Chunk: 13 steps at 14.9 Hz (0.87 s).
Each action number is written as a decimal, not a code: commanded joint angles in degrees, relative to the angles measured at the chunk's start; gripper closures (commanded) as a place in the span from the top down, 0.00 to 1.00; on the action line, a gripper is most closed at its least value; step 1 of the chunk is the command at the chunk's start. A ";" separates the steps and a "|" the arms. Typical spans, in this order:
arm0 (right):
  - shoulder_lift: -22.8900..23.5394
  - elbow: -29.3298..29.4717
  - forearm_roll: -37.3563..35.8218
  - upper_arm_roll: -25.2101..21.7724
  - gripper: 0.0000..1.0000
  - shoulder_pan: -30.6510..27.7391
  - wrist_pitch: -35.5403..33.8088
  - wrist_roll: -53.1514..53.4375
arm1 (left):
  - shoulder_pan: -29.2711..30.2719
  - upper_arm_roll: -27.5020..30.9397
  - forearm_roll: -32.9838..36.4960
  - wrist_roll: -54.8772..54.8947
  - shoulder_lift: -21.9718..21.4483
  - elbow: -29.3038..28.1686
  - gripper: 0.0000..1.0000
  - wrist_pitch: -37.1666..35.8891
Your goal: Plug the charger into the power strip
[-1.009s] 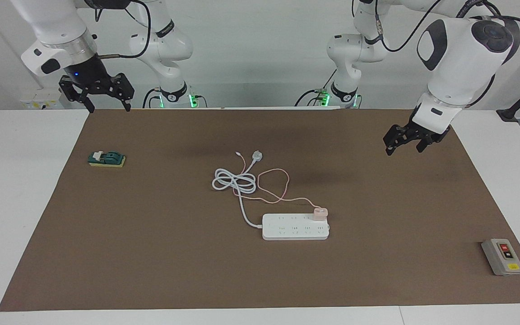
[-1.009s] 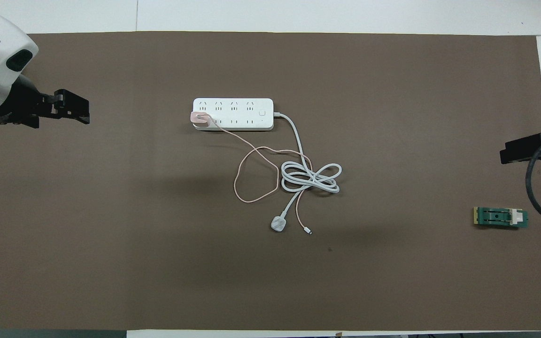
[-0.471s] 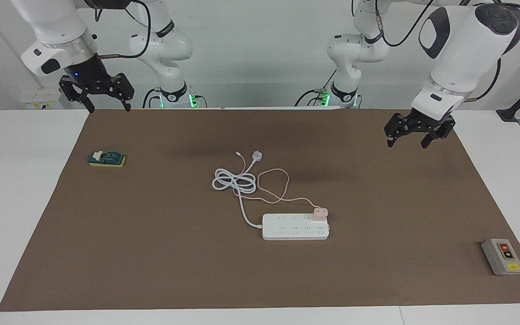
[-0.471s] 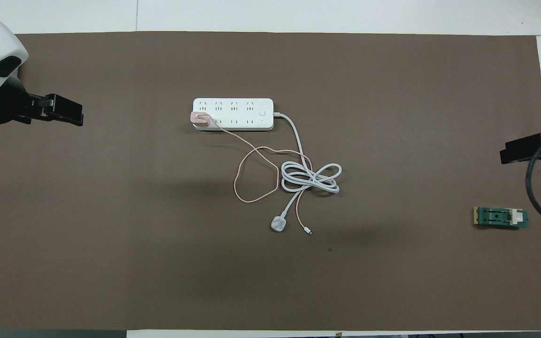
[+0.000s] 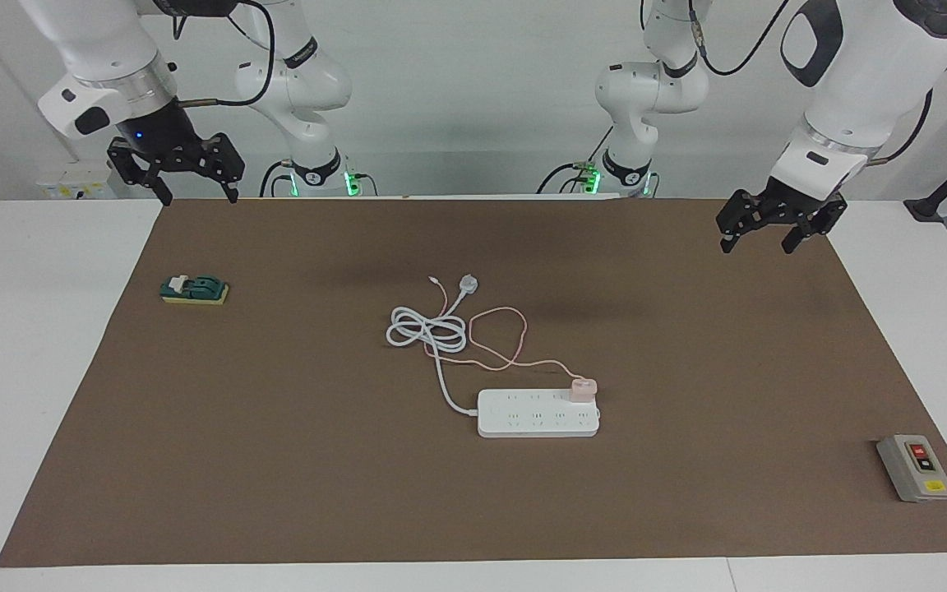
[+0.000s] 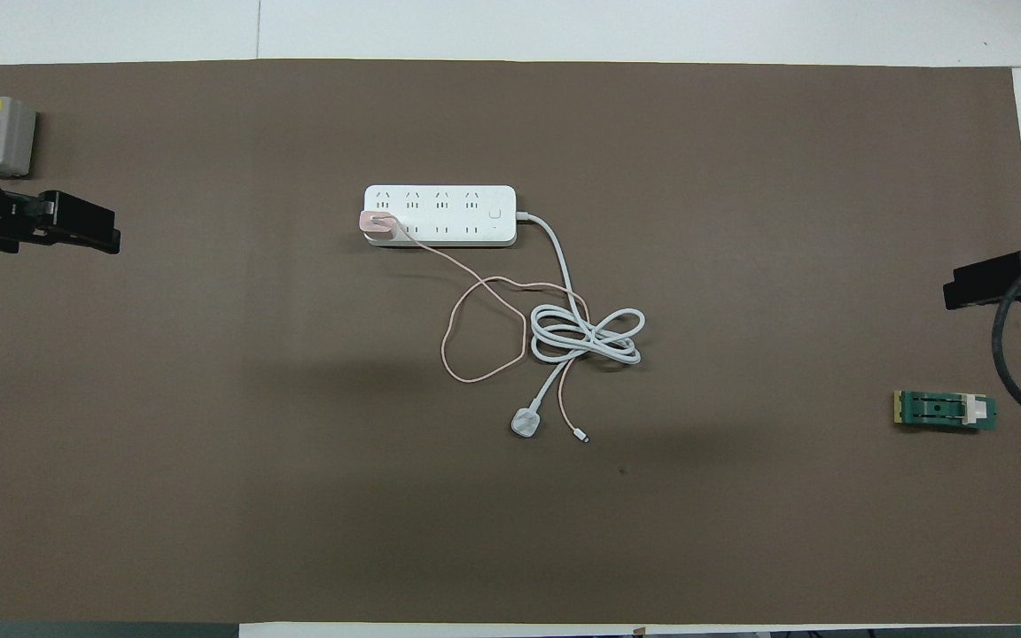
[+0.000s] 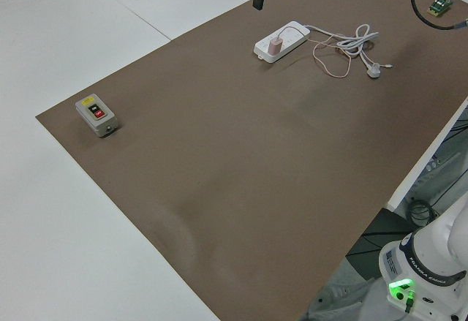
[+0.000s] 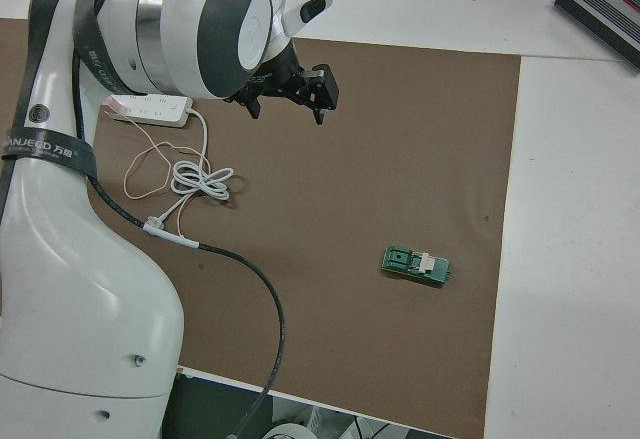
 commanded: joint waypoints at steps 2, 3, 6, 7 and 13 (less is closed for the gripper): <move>-0.87 -0.60 0.89 0.64 1.00 -1.28 -0.55 -0.07 | 1.89 -0.30 0.41 1.07 -2.01 -2.09 1.00 -0.35; -0.87 -0.60 0.89 0.64 1.00 -1.28 -0.55 0.02 | 2.08 -0.39 0.41 1.07 -2.01 -2.09 1.00 0.00; -0.87 -0.60 0.89 0.64 1.00 -1.28 -0.55 0.02 | 3.57 -0.30 0.41 1.24 -2.01 -2.09 1.00 0.44; -0.87 -0.60 0.89 0.64 1.00 -1.28 -0.55 -0.07 | 3.66 -0.30 0.41 1.33 -2.01 -2.35 1.00 0.53; -0.87 -0.60 0.89 0.64 1.00 -1.28 -0.55 0.02 | 3.66 -0.30 0.41 3.36 -2.18 -2.88 1.00 0.88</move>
